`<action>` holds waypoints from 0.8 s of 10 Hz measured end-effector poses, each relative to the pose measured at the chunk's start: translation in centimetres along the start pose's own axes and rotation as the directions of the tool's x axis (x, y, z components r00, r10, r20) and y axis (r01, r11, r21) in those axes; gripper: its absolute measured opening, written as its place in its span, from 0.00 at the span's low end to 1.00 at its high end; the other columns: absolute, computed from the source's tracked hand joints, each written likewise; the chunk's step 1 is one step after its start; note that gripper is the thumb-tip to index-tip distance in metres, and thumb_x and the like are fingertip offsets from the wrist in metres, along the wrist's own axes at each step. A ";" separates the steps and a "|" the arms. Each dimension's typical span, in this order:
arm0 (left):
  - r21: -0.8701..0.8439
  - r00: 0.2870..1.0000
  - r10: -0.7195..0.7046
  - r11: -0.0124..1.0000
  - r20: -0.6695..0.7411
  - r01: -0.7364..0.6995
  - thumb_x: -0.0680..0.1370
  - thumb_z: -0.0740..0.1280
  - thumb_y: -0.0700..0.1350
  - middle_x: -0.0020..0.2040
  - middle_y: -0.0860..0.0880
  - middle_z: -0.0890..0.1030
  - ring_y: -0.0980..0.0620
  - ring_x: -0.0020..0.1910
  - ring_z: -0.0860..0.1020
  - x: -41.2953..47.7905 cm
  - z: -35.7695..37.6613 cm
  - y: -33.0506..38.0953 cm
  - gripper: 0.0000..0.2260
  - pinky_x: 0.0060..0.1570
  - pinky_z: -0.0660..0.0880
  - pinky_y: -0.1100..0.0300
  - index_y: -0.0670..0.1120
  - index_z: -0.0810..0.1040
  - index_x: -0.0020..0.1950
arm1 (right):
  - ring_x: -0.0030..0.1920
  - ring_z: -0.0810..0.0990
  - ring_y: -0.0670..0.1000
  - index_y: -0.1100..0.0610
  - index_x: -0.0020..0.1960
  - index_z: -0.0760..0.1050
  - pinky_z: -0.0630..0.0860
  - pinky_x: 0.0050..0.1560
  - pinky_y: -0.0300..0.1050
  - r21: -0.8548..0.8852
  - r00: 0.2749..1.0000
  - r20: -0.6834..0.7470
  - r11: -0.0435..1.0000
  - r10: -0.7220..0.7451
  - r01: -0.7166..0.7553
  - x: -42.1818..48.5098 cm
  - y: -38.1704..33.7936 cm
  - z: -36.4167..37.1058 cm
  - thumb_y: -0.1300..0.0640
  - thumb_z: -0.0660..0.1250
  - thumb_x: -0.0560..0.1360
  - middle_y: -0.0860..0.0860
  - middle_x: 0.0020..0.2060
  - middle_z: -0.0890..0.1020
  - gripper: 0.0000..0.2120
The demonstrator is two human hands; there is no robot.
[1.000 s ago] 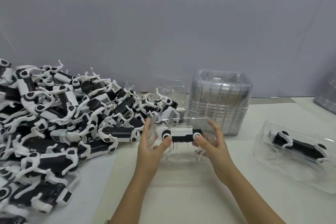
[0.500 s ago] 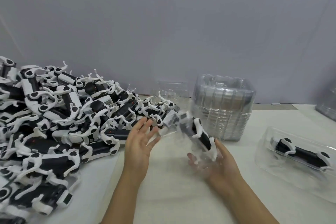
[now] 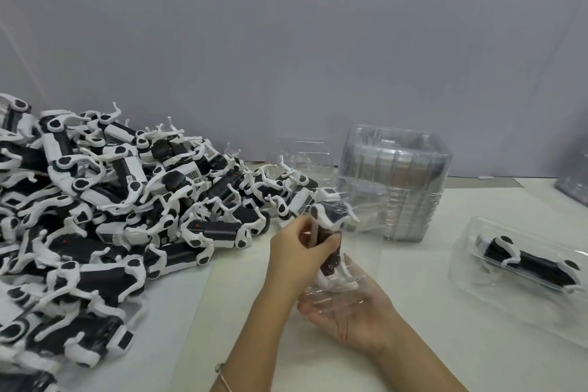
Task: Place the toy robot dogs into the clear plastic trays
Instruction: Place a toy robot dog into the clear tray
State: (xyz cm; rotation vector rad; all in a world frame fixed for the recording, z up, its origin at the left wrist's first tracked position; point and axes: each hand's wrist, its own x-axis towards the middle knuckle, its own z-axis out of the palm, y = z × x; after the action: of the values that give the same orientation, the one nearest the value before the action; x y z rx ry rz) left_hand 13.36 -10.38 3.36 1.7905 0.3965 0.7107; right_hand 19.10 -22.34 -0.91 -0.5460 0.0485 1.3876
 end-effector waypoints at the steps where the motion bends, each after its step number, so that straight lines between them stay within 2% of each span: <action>1: 0.010 0.998 0.013 1.000 0.059 -0.014 0.70 0.76 0.46 0.39 0.58 0.83 0.62 0.38 0.81 0.2 0.0 0.5 0.07 0.36 0.74 0.72 0.55 0.79 0.41 | 0.49 0.79 0.64 0.69 0.57 0.79 0.78 0.52 0.57 0.021 0.999 -0.018 0.999 -0.046 0.046 0.2 0.1 0.1 0.38 0.64 0.75 0.67 0.52 0.79 0.32; 2: -0.137 0.971 -0.055 0.987 0.232 0.089 0.73 0.74 0.37 0.48 0.57 0.84 0.61 0.48 0.82 0.2 -1.5 0.1 0.17 0.44 0.76 0.69 0.58 0.80 0.53 | 0.43 0.81 0.63 0.67 0.53 0.81 0.79 0.46 0.55 -0.070 0.967 -0.096 0.971 -0.236 0.230 -0.2 -0.9 -0.2 0.46 0.68 0.72 0.66 0.49 0.81 0.24; 3: -0.285 0.989 -0.123 0.948 0.082 0.141 0.76 0.65 0.28 0.61 0.52 0.80 0.57 0.60 0.78 0.3 -3.7 -1.4 0.22 0.53 0.77 0.64 0.52 0.76 0.62 | 0.43 0.82 0.66 0.59 0.56 0.82 0.78 0.46 0.55 -0.231 0.899 -0.163 0.902 -0.406 0.365 -1.6 -2.8 -0.4 0.50 0.73 0.68 0.62 0.50 0.82 0.20; 4: -0.570 0.961 -0.271 0.798 -0.054 0.193 0.81 0.61 0.36 0.62 0.48 0.79 0.56 0.57 0.80 0.0 -5.2 -2.2 0.12 0.54 0.74 0.62 0.50 0.77 0.58 | 0.54 0.80 0.68 0.45 0.66 0.74 0.80 0.44 0.53 -0.483 0.777 -0.197 0.749 -0.598 0.453 -2.4 -4.3 -0.8 0.50 0.75 0.65 0.53 0.56 0.83 0.29; 5: -0.458 0.970 -0.181 0.857 0.162 0.237 0.75 0.66 0.60 0.65 0.60 0.76 0.66 0.60 0.76 -0.4 -4.8 -2.1 0.20 0.55 0.72 0.68 0.57 0.75 0.66 | 0.47 0.85 0.63 0.38 0.68 0.68 0.81 0.37 0.53 -0.616 0.732 -0.124 0.630 -0.670 0.472 -2.6 -4.2 0.2 0.49 0.76 0.61 0.48 0.59 0.79 0.37; 6: -0.336 0.980 -0.121 0.927 0.157 0.168 0.63 0.76 0.63 0.71 0.66 0.64 0.66 0.70 0.63 -0.6 -3.1 -1.9 0.39 0.65 0.61 0.63 0.64 0.64 0.72 | 0.44 0.86 0.58 0.34 0.63 0.69 0.82 0.36 0.51 -0.706 0.658 -0.083 0.511 -0.748 0.491 -2.3 -3.8 0.7 0.50 0.80 0.59 0.46 0.51 0.84 0.37; 7: -0.370 0.995 -0.094 0.925 -0.012 0.083 0.66 0.78 0.52 0.69 0.66 0.66 0.64 0.72 0.62 -0.8 -1.9 -1.9 0.35 0.72 0.63 0.58 0.66 0.64 0.66 | 0.41 0.86 0.57 0.34 0.65 0.67 0.82 0.37 0.52 -0.765 0.597 -0.065 0.425 -0.799 0.485 -2.1 -3.7 0.6 0.50 0.78 0.64 0.50 0.48 0.85 0.35; 8: -0.354 0.990 -0.134 0.929 -0.054 0.106 0.70 0.76 0.43 0.67 0.67 0.67 0.60 0.73 0.65 -1.2 -1.1 -2.2 0.31 0.73 0.64 0.50 0.67 0.66 0.64 | 0.42 0.86 0.57 0.33 0.65 0.67 0.82 0.41 0.56 -0.804 0.578 -0.068 0.387 -0.814 0.451 -2.5 -3.8 0.3 0.52 0.76 0.69 0.52 0.48 0.85 0.31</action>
State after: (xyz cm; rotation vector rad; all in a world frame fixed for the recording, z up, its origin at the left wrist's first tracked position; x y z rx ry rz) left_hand 11.91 -9.50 1.21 1.3934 0.4000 0.7164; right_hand 22.11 -24.84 1.53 -1.4051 -0.3366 0.3612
